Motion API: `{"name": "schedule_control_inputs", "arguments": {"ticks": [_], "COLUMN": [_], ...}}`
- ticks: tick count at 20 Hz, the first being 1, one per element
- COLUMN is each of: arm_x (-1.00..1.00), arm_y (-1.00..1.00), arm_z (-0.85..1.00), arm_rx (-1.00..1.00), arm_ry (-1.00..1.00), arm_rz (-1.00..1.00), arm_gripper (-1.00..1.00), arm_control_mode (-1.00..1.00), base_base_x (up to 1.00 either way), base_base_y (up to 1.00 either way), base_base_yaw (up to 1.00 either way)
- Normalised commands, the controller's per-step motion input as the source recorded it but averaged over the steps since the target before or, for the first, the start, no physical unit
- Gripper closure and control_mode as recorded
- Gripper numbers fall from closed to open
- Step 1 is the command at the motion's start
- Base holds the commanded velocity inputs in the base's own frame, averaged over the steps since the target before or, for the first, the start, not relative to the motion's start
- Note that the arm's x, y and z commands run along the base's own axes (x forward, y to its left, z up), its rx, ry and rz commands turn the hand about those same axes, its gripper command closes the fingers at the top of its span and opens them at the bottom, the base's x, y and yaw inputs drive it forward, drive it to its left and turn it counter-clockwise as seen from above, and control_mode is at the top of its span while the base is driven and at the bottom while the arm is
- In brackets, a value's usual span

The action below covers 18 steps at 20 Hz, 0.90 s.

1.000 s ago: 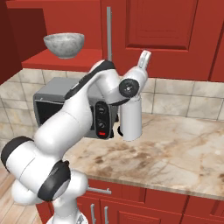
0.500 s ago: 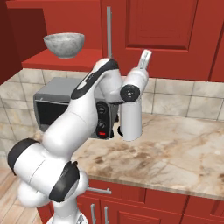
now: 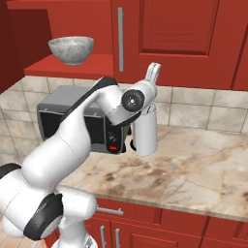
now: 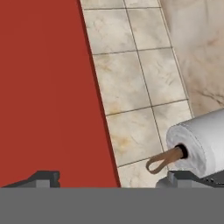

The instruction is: Open the cabinet. Pick the bowls from the counter and place them in the cabinet. Then close the cabinet.

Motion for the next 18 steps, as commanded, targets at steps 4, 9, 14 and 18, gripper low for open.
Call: {"name": "schedule_control_inputs", "arguments": {"ticks": [4,9,14,18], "arm_x": [-0.71,-0.69,-0.58,-0.79], "arm_y": [0.22,0.05,-0.09,-0.01], "arm_z": [0.28,0.34,0.11,-0.01], "arm_rx": [-0.01,-0.03,-0.01,0.0], "arm_ry": [0.22,0.14,0.07,0.0], "arm_rz": [0.0,0.0,0.0,0.0], "arm_gripper": [-1.0,-1.0,-1.0,-1.0], "arm_control_mode": [-1.0,-1.0,-1.0,-1.0], "base_base_x": [0.0,0.0,0.0,0.0], "base_base_y": [0.0,0.0,0.0,0.0], "base_base_yaw": [0.0,0.0,0.0,0.0]}}
